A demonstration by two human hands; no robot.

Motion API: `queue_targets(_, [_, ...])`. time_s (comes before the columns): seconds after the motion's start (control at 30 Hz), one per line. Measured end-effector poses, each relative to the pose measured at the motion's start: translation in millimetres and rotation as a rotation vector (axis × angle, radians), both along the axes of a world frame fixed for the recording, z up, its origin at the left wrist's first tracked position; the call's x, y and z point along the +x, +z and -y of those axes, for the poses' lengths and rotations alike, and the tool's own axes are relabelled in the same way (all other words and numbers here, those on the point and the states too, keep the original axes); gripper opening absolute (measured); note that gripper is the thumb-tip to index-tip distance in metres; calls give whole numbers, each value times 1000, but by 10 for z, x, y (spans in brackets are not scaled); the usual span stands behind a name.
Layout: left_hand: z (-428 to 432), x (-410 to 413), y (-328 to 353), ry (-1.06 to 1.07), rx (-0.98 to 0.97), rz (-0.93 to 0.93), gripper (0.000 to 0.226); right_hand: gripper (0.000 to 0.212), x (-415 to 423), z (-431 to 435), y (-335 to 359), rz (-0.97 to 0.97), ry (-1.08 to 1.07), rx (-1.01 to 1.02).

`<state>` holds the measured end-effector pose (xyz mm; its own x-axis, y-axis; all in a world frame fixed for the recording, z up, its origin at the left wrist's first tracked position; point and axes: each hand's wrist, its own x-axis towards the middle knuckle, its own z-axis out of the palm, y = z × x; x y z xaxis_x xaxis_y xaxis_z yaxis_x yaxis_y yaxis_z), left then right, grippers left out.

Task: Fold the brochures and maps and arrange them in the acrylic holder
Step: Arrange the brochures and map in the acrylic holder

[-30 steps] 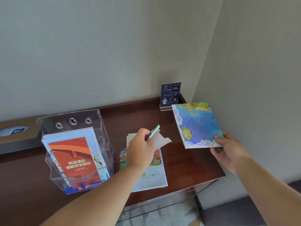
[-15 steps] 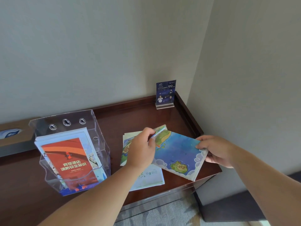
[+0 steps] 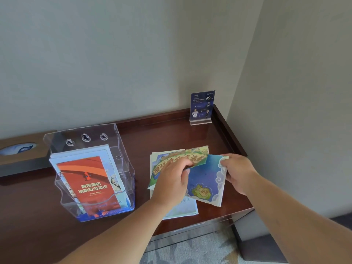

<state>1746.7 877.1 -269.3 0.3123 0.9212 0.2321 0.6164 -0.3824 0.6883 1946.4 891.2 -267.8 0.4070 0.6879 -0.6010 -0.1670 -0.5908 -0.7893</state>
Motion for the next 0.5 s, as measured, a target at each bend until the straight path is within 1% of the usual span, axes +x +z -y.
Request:
queue_targets(0.07, [54,5,-27,-35,-5,-7,23,22,10,-65,13,24,-9,-14])
queue_targets(0.17, [135,48,-51,-68,7,10,23,19,-45,-136,-19,39,-54,-4])
queue_targets(0.23, [196,85,-62,-92,13,6,24,15,-117,-161,-73,-30,-112,19])
queue_targets(0.3, [216,90,-78,-90,23,3,24,20,-175,-159,-78,-99,-158,29])
queue_targets(0.43, [137,48,-98,-23,12,12,22,29,-185,-130,-80,-51,-51,58])
queue_targets(0.5, [129,66,-104,-30,22,36,22,37,-204,-77,-103,-101,-20,37])
